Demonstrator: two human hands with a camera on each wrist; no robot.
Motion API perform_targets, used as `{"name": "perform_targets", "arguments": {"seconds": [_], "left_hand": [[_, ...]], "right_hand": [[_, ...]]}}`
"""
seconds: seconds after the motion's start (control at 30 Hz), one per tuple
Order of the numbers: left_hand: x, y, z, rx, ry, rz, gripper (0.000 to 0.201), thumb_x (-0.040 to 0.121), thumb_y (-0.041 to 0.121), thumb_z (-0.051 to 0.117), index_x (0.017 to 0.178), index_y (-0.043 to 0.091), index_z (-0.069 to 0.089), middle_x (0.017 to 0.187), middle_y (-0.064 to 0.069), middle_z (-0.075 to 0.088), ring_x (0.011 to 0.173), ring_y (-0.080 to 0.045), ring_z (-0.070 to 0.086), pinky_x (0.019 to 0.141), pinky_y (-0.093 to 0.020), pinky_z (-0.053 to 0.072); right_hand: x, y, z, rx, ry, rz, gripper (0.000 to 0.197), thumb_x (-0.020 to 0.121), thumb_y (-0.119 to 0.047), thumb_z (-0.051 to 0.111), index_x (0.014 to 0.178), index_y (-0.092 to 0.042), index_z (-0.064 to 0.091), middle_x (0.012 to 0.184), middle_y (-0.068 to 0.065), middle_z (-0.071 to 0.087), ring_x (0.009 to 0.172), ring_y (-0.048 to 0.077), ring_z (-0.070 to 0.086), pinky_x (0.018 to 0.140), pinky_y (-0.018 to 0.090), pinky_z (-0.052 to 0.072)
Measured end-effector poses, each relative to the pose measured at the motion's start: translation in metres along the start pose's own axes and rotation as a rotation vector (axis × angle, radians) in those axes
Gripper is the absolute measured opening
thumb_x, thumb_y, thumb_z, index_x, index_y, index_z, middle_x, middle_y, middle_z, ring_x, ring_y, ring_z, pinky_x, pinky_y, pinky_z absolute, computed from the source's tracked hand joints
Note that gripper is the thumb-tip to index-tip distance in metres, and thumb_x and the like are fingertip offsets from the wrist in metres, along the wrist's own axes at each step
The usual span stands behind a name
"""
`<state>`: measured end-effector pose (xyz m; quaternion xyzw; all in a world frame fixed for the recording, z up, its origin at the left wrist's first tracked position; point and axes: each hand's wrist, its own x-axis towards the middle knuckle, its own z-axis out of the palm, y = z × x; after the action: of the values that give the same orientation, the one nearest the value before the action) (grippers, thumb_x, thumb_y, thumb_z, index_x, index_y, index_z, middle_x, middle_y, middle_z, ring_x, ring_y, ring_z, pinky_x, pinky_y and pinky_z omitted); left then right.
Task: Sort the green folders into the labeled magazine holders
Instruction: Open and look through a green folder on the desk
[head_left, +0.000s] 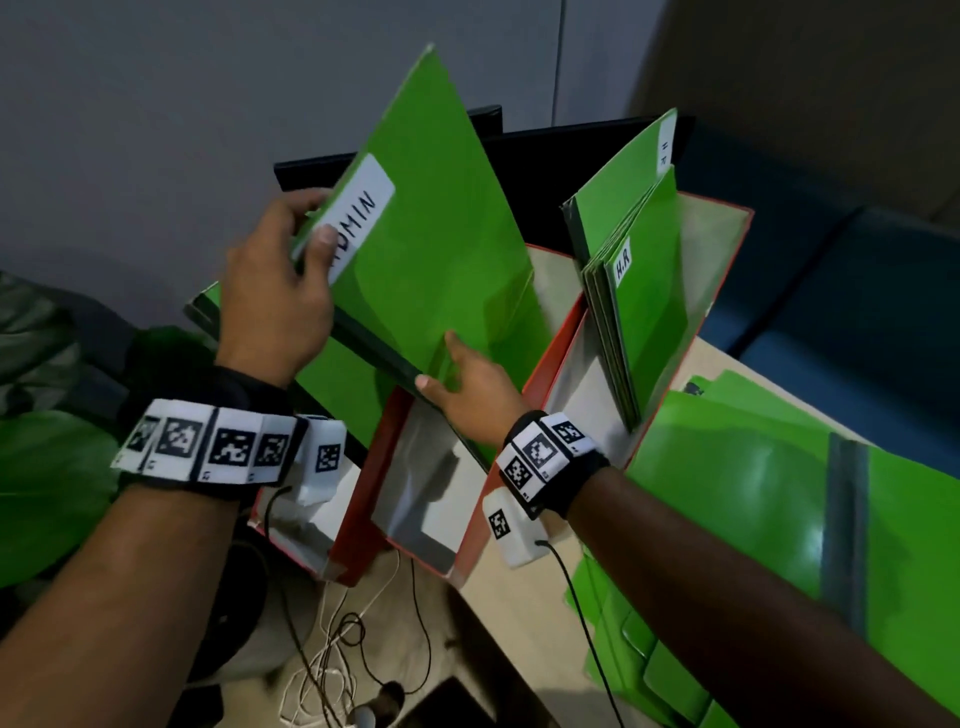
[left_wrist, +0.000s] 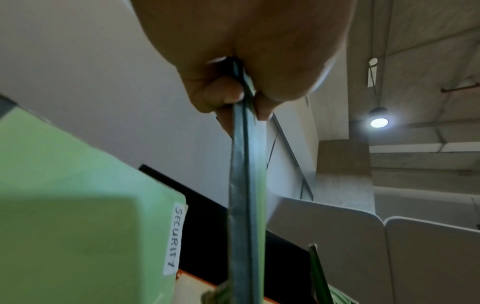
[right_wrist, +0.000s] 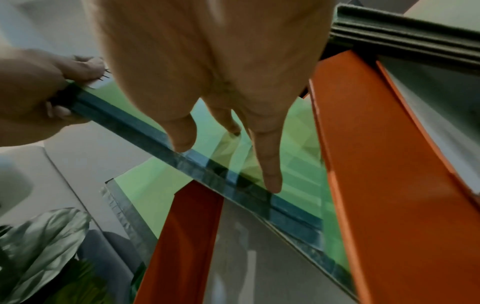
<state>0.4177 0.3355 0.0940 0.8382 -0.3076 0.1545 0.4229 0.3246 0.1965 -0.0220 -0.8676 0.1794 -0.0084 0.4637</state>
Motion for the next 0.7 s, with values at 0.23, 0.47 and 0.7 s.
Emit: {"name": "perform_targets", "arguments": {"seconds": [0.23,0.47,0.7], "left_hand": [[0.008,-0.012,0.041,0.131,-0.311,-0.091,0.041,0.102,0.014,0.042,0.143,0.017,0.041,0.138,-0.008,0.052,0.114,-0.019,0.053,0.091,-0.033,0.048],[-0.023,-0.028,0.077,0.153,-0.591,-0.150,0.057,0.099,0.001,0.043,0.151,0.012,0.024,0.146,-0.012,0.042,0.126,-0.024,0.046,0.097,-0.026,0.038],[-0.030,-0.034,0.085,0.493,-0.667,0.038,0.073,0.092,0.008,0.053,0.152,0.004,0.012,0.161,-0.015,-0.001,0.145,-0.033,0.019,0.112,-0.055,0.030]], "right_hand": [[0.012,0.008,0.017,0.038,0.003,0.140,0.084,0.095,-0.044,0.051,0.153,-0.009,0.001,0.160,0.017,0.006,0.146,0.030,0.013,0.118,0.040,0.018],[0.020,0.006,0.023,0.067,0.025,0.186,0.082,0.097,-0.038,0.050,0.151,-0.003,0.000,0.160,0.018,-0.002,0.147,0.030,0.006,0.117,0.038,0.014],[0.014,0.008,0.009,-0.029,0.024,0.086,0.063,0.093,-0.020,0.056,0.144,0.003,0.028,0.152,0.020,0.029,0.141,0.031,0.027,0.111,0.031,0.024]]}}
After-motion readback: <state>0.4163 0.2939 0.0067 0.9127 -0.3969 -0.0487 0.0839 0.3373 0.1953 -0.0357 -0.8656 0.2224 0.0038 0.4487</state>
